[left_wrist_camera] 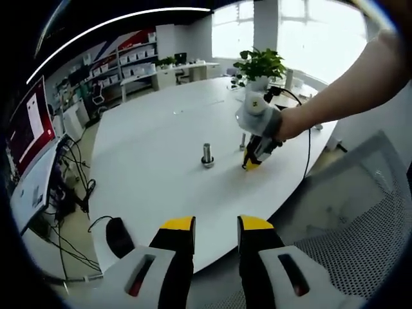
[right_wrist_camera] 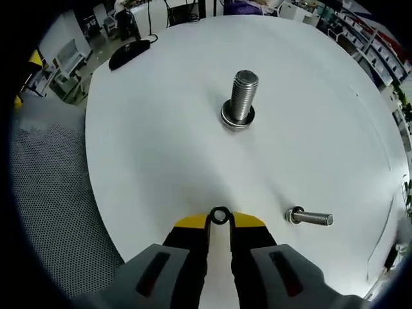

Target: Place the washer onto the threaded stud by aligning its center hole with the stud, sliding it down to the base, and recovering from edge contact or off-axis alignment until the washer reaches the visible bottom stop.

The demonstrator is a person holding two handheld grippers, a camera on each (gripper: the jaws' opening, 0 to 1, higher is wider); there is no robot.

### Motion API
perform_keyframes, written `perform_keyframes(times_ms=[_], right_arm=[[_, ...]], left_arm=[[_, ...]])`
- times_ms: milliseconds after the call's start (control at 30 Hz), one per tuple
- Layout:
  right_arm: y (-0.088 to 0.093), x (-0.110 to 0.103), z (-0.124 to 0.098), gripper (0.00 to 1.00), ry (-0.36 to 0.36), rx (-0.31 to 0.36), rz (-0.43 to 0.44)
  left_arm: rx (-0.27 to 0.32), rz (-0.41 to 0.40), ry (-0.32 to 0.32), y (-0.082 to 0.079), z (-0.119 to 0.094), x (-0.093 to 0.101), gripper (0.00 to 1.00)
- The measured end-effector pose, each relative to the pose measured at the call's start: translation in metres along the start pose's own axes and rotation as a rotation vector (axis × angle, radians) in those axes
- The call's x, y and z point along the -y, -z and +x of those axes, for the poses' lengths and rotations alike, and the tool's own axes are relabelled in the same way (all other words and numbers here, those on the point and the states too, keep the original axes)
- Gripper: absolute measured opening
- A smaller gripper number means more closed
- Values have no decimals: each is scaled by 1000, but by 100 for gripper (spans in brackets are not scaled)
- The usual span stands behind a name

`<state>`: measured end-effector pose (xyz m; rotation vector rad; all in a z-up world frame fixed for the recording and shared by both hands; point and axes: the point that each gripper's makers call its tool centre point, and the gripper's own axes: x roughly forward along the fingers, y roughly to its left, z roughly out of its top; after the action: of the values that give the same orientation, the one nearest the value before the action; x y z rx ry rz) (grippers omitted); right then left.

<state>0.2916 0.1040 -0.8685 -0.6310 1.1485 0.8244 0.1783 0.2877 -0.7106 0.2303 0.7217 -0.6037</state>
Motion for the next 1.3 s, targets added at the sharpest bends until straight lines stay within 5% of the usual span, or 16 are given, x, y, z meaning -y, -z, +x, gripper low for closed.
perform_keyframes(times_ms=[267,667,1300], right_arm=[[3,2,-1,13,10,-3,33],[-7,22,-33,13,13,73,97],[-13,62,-81,13,124,147,53]], left_arm=[[3,-12,-10,0,0,-3,24],[-5,-22,-32,2,-1,-8,24],[-11,12,-45,3,-1,-6,24]])
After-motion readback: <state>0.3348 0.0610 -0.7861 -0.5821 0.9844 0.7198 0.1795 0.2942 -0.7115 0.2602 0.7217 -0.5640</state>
